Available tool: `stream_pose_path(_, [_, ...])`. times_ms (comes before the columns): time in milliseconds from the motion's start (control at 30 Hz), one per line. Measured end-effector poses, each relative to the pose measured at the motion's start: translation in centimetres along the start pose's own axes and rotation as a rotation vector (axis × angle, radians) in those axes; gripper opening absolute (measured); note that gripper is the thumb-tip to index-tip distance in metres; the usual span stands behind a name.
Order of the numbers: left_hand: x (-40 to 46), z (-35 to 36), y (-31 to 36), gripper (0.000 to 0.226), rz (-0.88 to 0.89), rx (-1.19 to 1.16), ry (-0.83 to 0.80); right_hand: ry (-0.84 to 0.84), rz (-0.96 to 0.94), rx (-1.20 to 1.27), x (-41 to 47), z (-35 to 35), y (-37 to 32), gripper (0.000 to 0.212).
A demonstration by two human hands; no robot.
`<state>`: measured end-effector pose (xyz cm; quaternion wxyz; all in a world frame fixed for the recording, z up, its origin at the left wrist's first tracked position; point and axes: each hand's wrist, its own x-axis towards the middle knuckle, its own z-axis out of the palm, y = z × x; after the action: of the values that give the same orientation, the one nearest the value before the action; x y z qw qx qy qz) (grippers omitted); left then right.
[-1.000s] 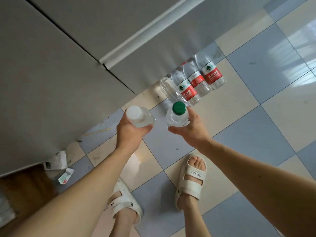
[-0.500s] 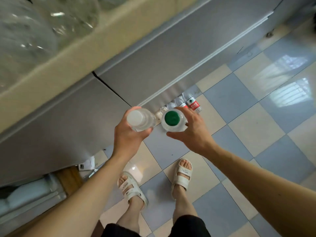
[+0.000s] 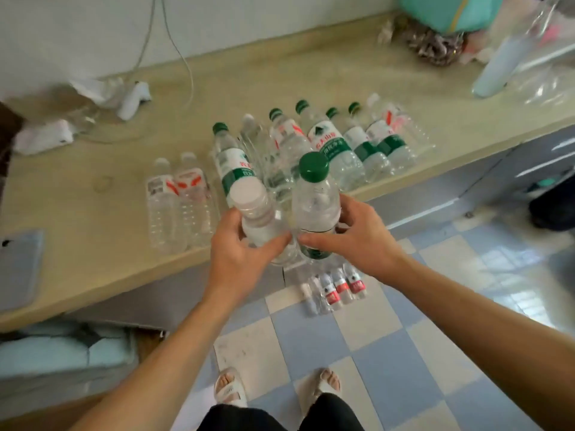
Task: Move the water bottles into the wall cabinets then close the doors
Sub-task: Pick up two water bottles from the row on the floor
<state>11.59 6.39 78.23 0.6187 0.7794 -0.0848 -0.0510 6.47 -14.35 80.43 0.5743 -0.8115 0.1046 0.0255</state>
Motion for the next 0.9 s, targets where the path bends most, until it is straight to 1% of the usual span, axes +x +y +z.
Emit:
stream_pose_path(133, [2.8, -4.3, 7.7, 0.053, 0.117, -0.040, 0.112, 0.001, -0.163, 0.009, 2.8, -1.2, -9.1, 0.052])
stream_pose_path(200, [3.9, -6.7, 11.5, 0.047, 0.188, -0.055, 0.182, 0.008, -0.228, 0.055, 4.2, -1.5, -13.5, 0.053])
stream_pose_path(267, [5.1, -8.9, 15.1, 0.047, 0.260, -0.068, 0.254, 0.018, -0.293, 0.105, 5.5, -1.6, -17.9, 0.058])
stream_pose_path(367, [6.8, -12.3, 20.0, 0.059, 0.340, -0.090, 0.359, 0.011, -0.402, 0.139, 6.9, -1.4, -24.5, 0.059])
stream_pose_path(433, [8.2, -14.8, 23.1, 0.067, 0.415, -0.094, 0.402, 0.005, -0.476, 0.161, 7.7, -1.3, -28.9, 0.058])
stream_pose_path(500, [9.5, -17.2, 26.3, 0.072, 0.469, -0.075, 0.429, 0.001, -0.541, 0.176, 8.3, -1.0, -33.1, 0.054])
stream_pose_path(533, [10.2, -18.5, 27.9, 0.070, 0.500, -0.070, 0.434, -0.005, -0.581, 0.180, 8.6, -0.8, -35.1, 0.049])
stream_pose_path(600, [11.6, -21.1, 31.1, 0.053, 0.579, -0.059, 0.444, -0.013, -0.661, 0.179, 9.0, -0.3, -39.0, 0.042])
stream_pose_path(633, [12.2, -22.4, 32.8, 0.049, 0.606, -0.053, 0.450, -0.013, -0.697, 0.177, 9.1, -0.2, -40.8, 0.041])
stream_pose_path(800, [15.0, -28.1, 40.8, 0.049, 0.764, -0.085, 0.415, 0.013, -0.848, 0.187, 9.4, 0.5, -49.7, 0.059])
stream_pose_path(900, [16.6, -31.1, 45.2, 0.049, 0.820, -0.085, 0.455, 0.066, -0.932, 0.201, 10.0, 0.9, -54.7, 0.061])
